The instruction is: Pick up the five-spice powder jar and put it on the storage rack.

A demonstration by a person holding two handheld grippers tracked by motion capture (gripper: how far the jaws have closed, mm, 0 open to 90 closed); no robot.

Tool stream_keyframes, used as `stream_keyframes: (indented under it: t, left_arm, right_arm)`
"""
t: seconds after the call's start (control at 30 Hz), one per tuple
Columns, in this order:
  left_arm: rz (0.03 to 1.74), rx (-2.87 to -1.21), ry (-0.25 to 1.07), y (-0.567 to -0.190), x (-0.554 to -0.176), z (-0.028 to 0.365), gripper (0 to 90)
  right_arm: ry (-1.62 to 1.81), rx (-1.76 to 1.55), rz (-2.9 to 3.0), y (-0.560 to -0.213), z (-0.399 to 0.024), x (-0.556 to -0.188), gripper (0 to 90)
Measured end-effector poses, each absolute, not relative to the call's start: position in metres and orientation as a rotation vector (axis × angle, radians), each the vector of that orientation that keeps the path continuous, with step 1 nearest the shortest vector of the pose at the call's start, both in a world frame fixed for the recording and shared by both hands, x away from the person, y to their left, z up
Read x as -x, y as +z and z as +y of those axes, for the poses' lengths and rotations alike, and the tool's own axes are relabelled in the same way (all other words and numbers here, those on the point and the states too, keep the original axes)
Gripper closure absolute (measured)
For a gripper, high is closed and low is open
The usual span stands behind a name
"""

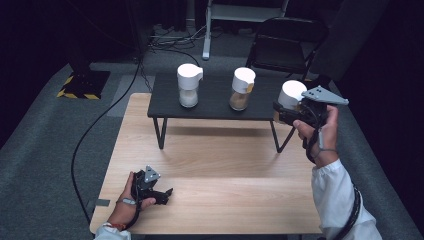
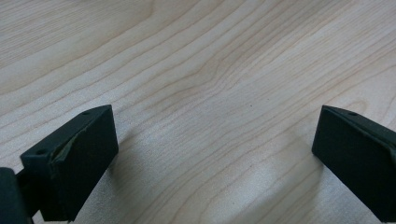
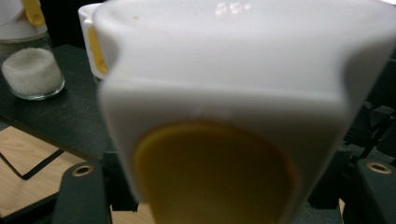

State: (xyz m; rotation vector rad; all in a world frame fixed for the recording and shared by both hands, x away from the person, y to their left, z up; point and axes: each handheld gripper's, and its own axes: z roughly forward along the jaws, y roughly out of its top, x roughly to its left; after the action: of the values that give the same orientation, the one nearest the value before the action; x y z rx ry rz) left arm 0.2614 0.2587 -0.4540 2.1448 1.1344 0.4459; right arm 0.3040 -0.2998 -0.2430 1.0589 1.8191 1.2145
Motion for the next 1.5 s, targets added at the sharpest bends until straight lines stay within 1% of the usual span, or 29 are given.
stream_keyframes:
  t: [0.6, 1.0, 1.5]
  left_arm:
    - [1.134, -2.145, 0.446, -0.454, -0.261, 0.259, 0.0]
    - [1.135, -2.145, 0.446, -0.454, -0.261, 0.259, 0.0]
    - [1.134, -2.145, 0.446, -0.454, -0.261, 0.259, 0.0]
  right_arm:
    - [1.208, -1.093, 1.793, -0.242, -0.286, -0.332, 29.6]
    - [1.200, -1.145, 1.790, -0.247, -0.279, -0.352, 29.6]
    - [1.211, -1.163, 1.791, -0.260, -0.272, -0.368, 29.5]
